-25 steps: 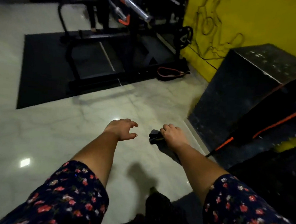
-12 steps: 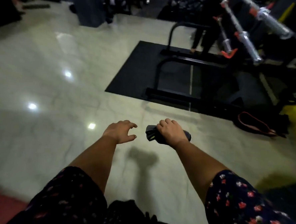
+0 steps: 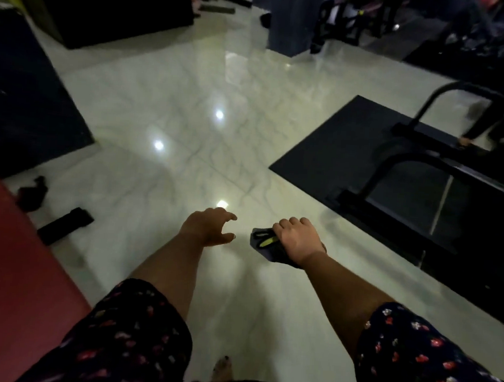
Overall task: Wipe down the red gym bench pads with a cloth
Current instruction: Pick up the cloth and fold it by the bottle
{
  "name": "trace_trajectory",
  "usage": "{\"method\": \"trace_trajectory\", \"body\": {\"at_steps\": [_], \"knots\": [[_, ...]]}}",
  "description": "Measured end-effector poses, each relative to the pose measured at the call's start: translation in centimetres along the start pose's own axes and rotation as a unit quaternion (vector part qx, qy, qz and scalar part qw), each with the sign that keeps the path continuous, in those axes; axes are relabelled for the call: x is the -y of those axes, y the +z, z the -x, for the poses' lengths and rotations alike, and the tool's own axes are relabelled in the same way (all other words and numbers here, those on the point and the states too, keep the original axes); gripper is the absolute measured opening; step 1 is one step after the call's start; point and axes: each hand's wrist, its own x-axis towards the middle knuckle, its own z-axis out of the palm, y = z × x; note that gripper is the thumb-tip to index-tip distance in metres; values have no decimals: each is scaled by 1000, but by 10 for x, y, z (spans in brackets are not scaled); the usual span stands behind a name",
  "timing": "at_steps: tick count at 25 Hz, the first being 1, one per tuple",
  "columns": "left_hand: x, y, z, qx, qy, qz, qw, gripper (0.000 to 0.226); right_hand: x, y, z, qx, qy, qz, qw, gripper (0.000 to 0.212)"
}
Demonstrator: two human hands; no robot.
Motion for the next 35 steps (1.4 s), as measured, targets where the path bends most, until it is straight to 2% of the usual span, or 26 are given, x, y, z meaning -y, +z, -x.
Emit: {"method": "trace_trajectory", "body": {"at_steps": [3,9,13,18,21,26,28,30,35], "knots": [[49,-18,-25,6,-27,-8,1000,57,9,-12,-69,-36,-21,-19,999,26],[138,-40,-56,27,-93,-6,995,58,24,-47,-194,-34,-63,-20,997,25],[201,-69,-91,33,-150,-23,988,59,22,-74,-301,-60,-115,-15,991,24],[264,-133,-161,-34,-238,28,970,61,13,-112,-436,-113,-152,-26,982,19],[301,-158,-197,-50,-276,52,958,62,18,-132,-511,-136,-168,5,976,28],[364,-171,-229,-18,-297,58,953,60,46,-143,-594,-120,-221,-10,968,20],[398,-172,-237,-9,-315,72,946,60,65,-150,-631,-100,-250,-3,963,25],[436,-173,-246,0,-329,70,942,60,85,-163,-669,-81,-270,0,959,33],[548,-204,-282,1,-346,58,937,59,135,-199,-791,-88,-283,-6,955,25]]}}
